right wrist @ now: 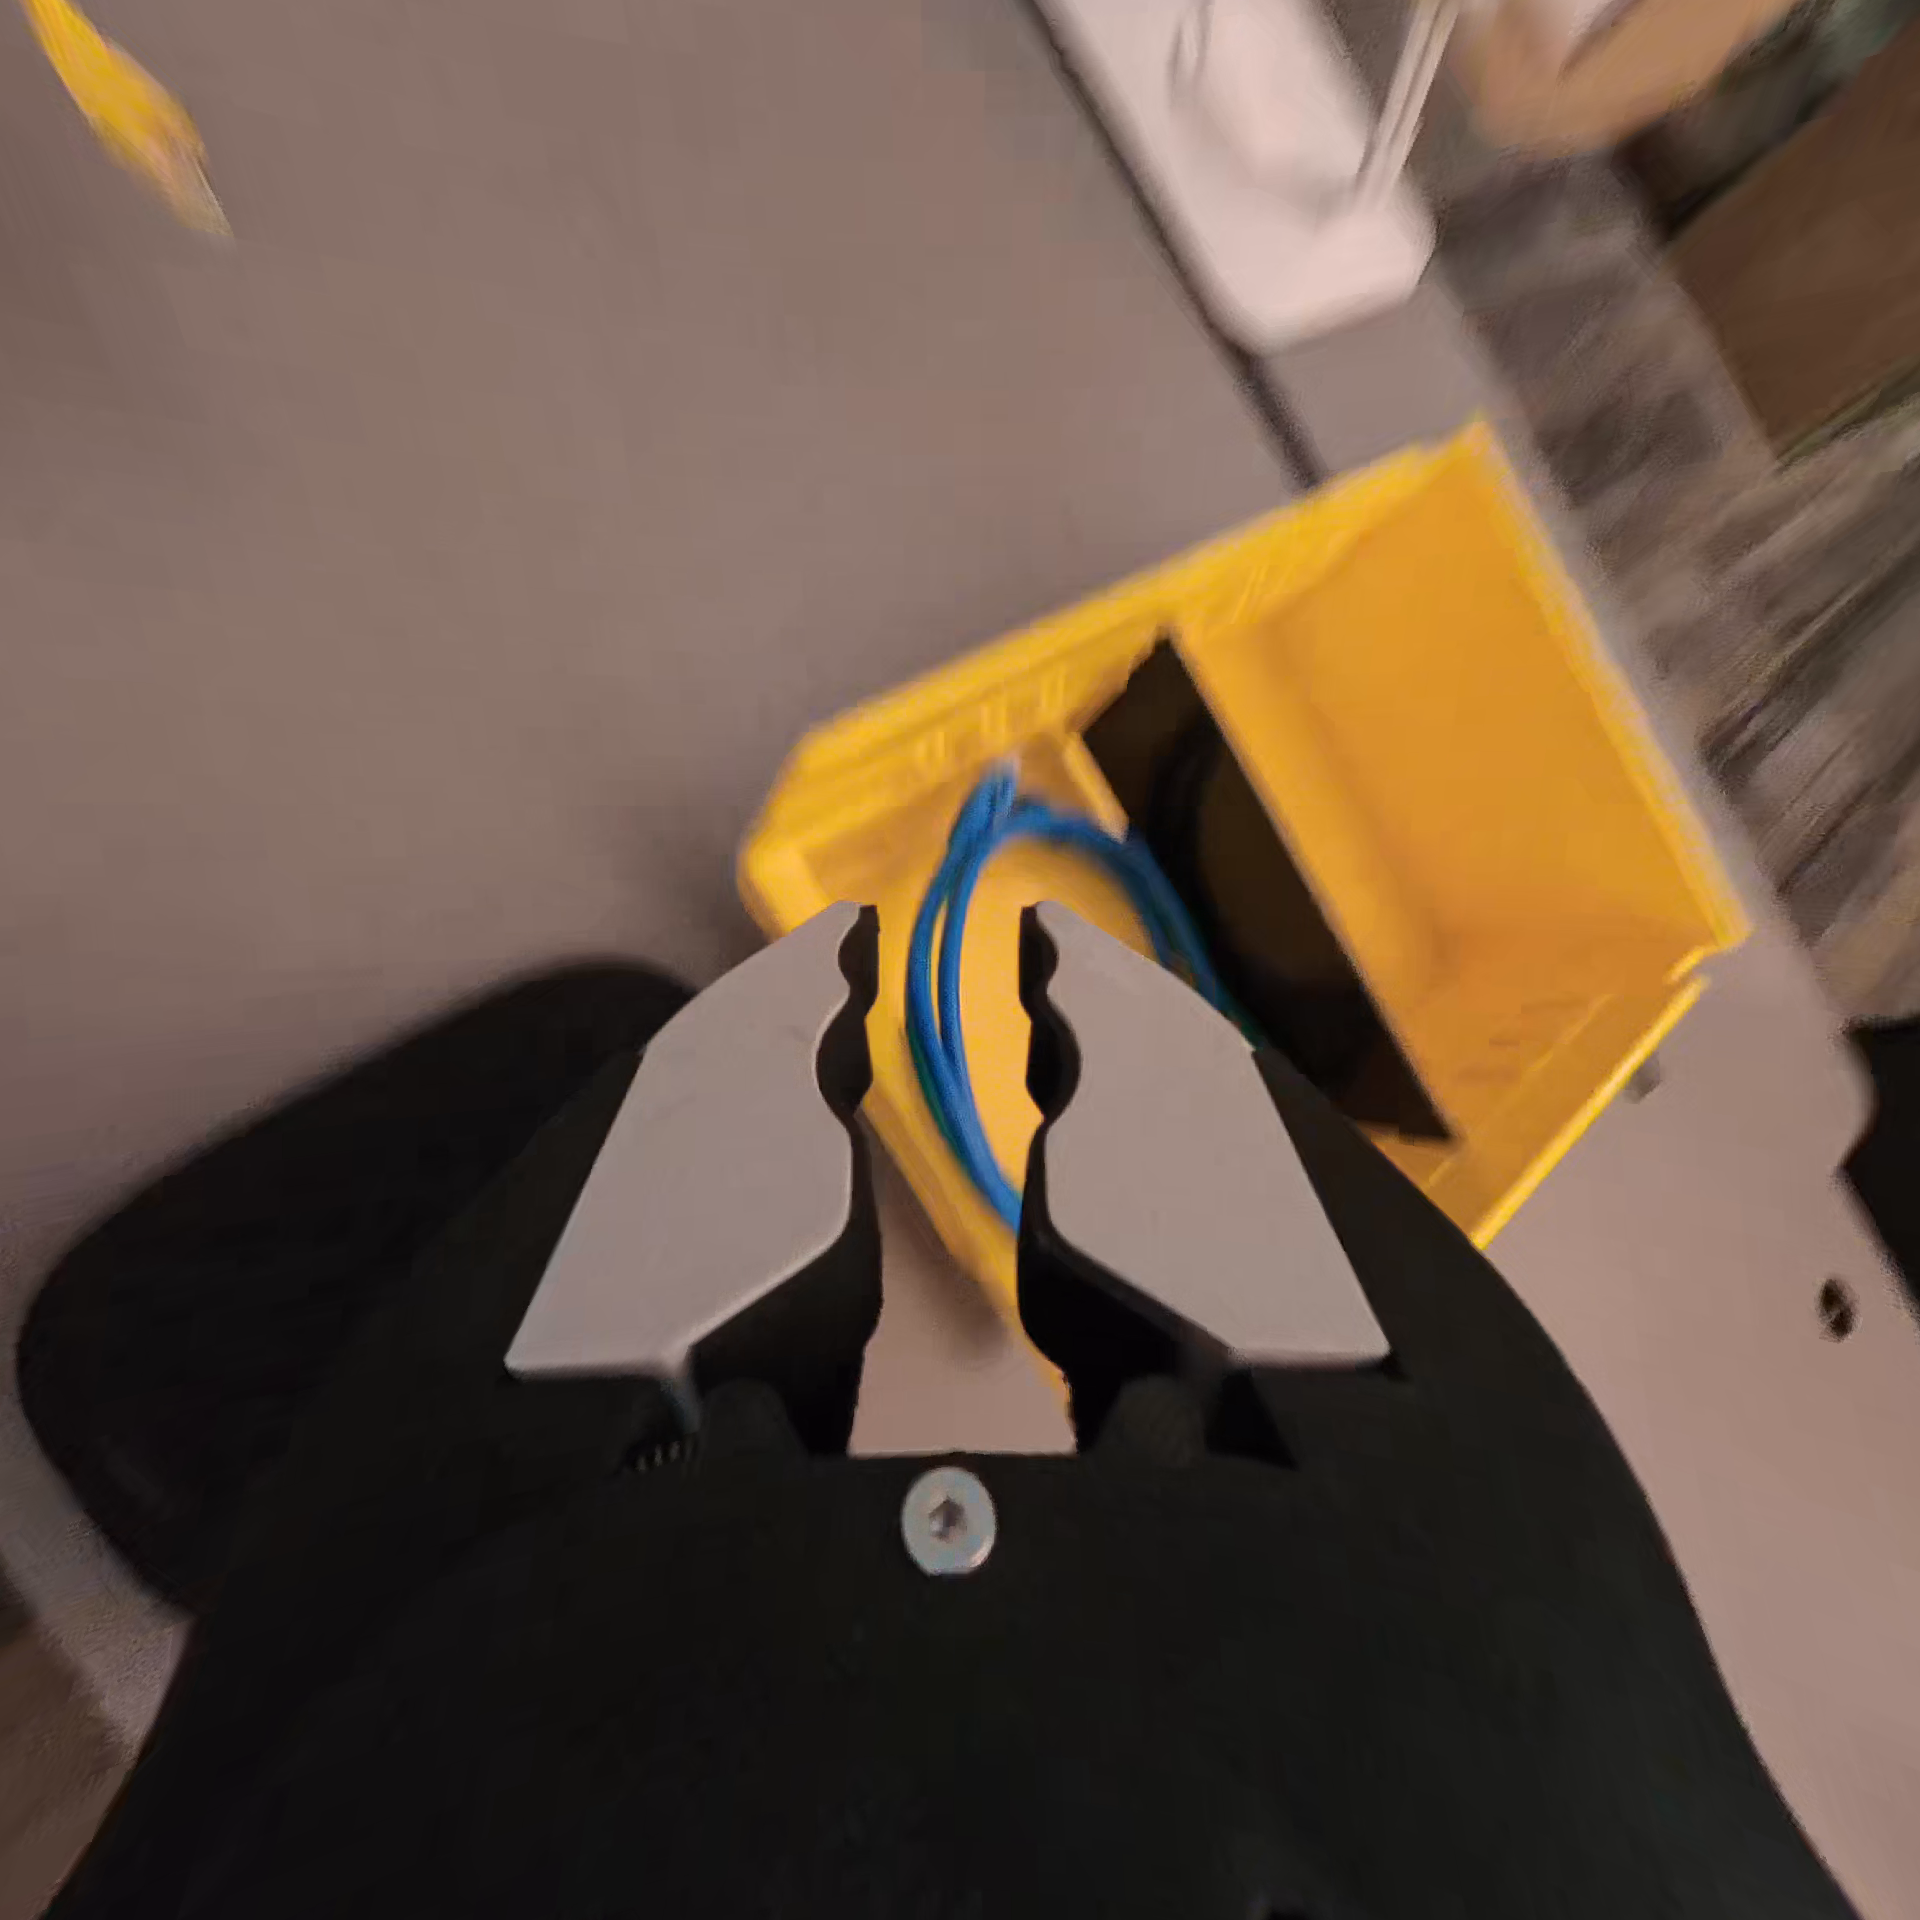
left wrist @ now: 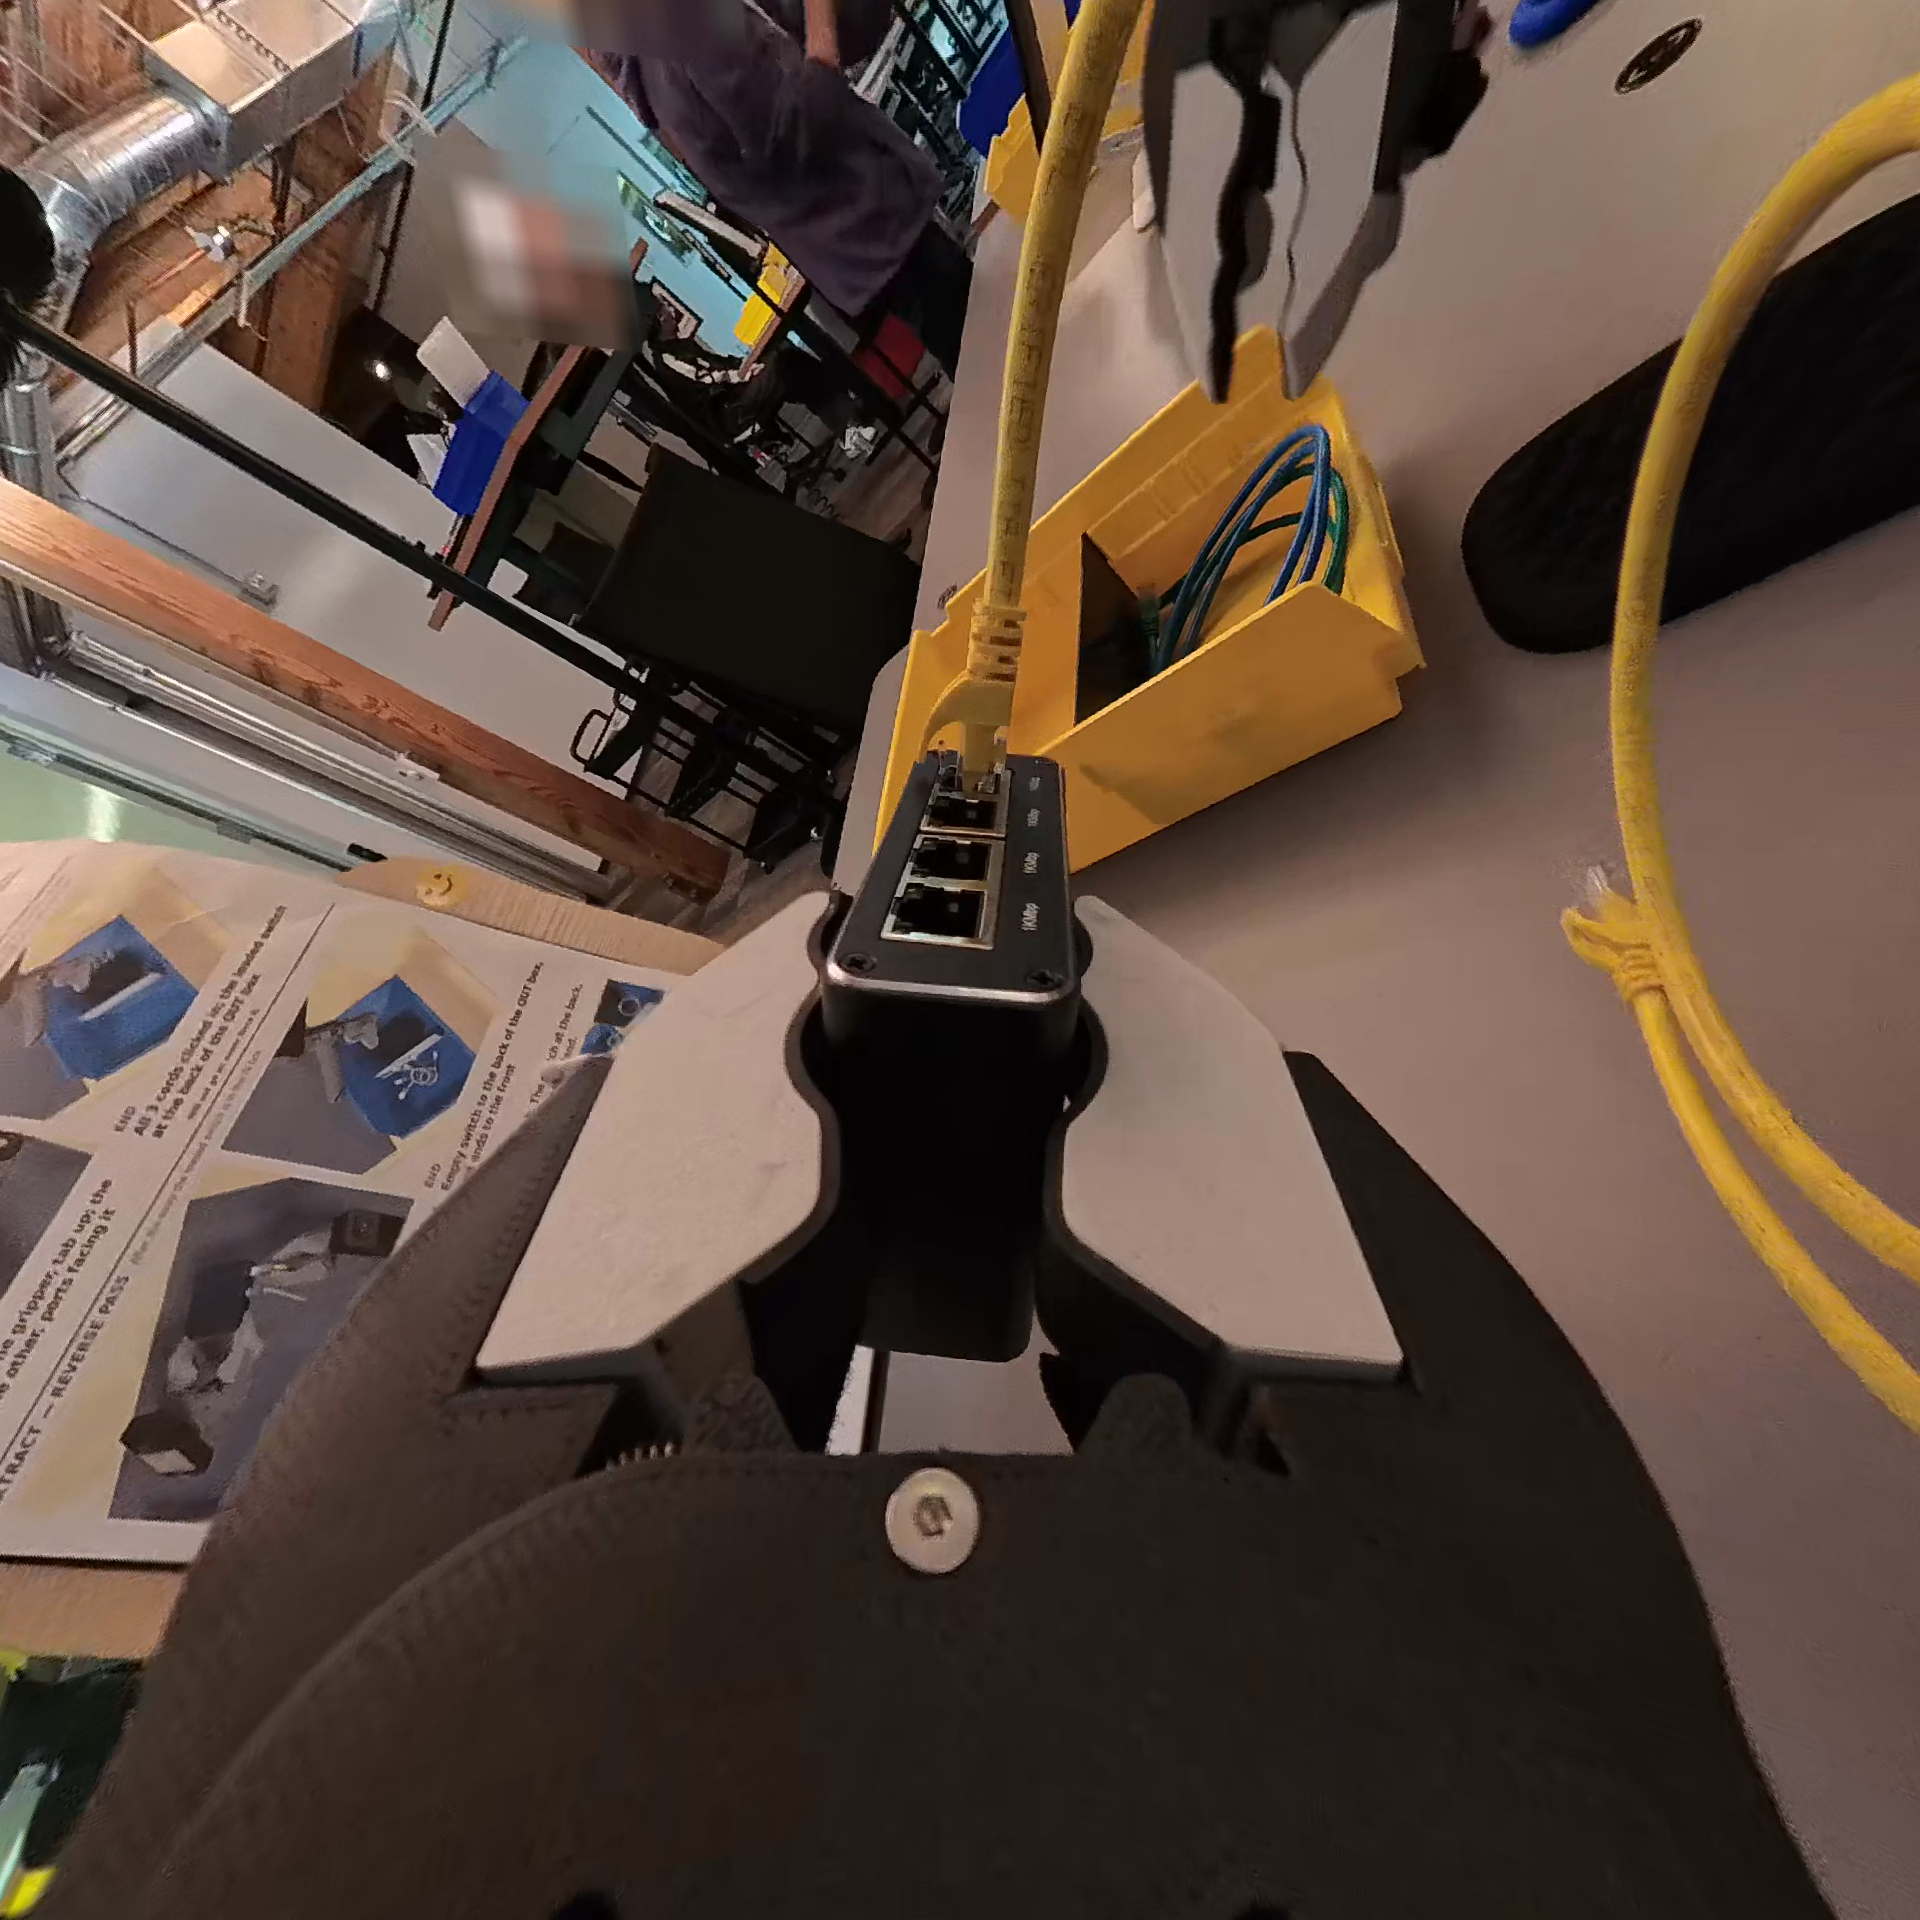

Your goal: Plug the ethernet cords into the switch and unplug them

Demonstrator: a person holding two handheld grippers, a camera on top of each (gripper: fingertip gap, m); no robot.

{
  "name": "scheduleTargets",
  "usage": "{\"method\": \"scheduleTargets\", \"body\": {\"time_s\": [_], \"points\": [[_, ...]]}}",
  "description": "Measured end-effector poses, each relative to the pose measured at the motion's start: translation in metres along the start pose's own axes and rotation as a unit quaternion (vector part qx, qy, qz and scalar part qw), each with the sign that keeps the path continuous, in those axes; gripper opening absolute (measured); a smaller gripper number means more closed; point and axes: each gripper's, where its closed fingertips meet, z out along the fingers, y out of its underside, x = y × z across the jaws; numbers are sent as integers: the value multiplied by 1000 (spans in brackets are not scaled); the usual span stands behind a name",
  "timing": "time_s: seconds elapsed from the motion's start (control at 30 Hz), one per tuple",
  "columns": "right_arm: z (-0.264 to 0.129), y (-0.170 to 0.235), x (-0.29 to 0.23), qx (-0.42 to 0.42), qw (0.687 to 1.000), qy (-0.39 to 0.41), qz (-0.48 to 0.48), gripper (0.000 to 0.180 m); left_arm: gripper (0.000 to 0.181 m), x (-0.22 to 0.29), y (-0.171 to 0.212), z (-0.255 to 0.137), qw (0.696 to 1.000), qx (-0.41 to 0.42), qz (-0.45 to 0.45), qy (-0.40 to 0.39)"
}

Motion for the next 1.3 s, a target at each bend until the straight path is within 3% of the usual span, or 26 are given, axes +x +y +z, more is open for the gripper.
{"method": "scheduleTargets", "body": {"time_s": [0.1,0.17,0.27,0.4,0.57,1.3], "points": [[-24,-90,-16,153,984,67,-53,27,37,4,-8,3,1000,16,18,-3],[-32,-138,-39,210,967,99,-110,30,37,8,-13,5,999,23,36,-6],[-24,-184,-66,217,944,147,-199,30,37,14,-18,9,997,18,68,-12],[-3,-215,-95,209,921,161,-286,31,37,20,-24,14,995,11,96,-17],[9,-226,-101,196,908,169,-329,16,37,27,-28,18,994,8,111,-12],[13,-211,-94,117,891,199,-391,12,37,32,-35,18,992,13,128,-12]]}}
